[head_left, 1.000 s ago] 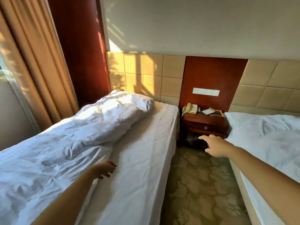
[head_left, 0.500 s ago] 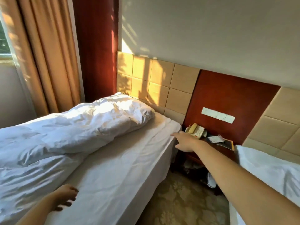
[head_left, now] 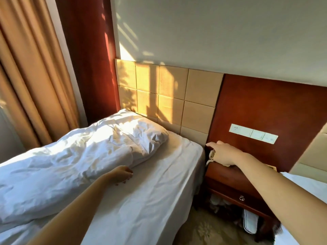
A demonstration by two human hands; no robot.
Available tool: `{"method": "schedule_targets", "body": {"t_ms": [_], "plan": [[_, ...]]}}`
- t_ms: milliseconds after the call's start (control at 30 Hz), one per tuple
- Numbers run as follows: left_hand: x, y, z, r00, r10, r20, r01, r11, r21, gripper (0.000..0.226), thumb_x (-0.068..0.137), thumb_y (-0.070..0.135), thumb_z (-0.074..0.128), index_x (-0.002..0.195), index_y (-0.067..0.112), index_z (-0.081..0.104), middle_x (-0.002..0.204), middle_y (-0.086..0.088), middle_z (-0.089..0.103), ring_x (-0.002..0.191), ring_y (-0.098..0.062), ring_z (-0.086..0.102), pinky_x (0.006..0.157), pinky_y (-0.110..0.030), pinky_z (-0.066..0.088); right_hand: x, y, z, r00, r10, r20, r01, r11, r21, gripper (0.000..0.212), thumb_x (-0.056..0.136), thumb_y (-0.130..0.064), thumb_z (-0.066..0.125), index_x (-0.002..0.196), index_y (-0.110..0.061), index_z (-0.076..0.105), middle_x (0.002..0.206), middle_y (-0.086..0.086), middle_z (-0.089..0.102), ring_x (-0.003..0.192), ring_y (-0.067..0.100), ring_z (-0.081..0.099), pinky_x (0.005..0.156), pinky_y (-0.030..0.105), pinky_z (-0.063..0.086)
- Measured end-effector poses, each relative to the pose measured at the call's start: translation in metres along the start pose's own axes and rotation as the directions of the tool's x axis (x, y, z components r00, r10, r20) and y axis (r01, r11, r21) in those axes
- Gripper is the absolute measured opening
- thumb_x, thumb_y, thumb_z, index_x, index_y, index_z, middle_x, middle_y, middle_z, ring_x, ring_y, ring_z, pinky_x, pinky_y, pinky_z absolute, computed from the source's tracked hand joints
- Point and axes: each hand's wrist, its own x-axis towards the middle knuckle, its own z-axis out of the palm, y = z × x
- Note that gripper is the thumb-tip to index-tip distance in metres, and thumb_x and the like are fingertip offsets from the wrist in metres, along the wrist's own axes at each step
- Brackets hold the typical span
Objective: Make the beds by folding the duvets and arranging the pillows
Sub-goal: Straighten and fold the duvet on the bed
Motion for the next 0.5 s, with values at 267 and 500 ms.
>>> {"method": "schedule_targets", "body": {"t_ms": [267, 500], "plan": [[0.108, 0.058, 0.004, 0.991, -0.124, -0.041, 0.125, 0.992, 0.007, 0.023, 0.095, 0.018, 0.047, 0.115, 0.011, 0.055, 0.098, -0.006, 0.053, 0.075, -0.013, 0.051, 0.056, -0.019, 0.040, 0.148, 0.056, 0.004, 0.988, -0.145, 0.061, 0.144, 0.989, 0.019, 0.060, 0.095, -0.013, 0.045, 0.148, -0.029, 0.020, 0.144, 0.010, 0.032, 0.126, 0.031, 0.043, 0.095, 0.036, 0.043], [0.185, 0.105, 0.009, 0.947, -0.251, -0.203, 0.225, 0.964, -0.142, 0.011, 0.094, 0.011, 0.047, 0.103, 0.011, 0.054, 0.090, -0.008, 0.052, 0.071, -0.014, 0.047, 0.060, -0.022, 0.038, 0.282, 0.111, -0.034, 0.958, -0.272, 0.095, 0.274, 0.962, -0.015, 0.062, 0.096, -0.022, 0.047, 0.149, -0.029, 0.017, 0.157, 0.010, 0.011, 0.138, 0.031, 0.031, 0.105, 0.038, 0.034]]}}
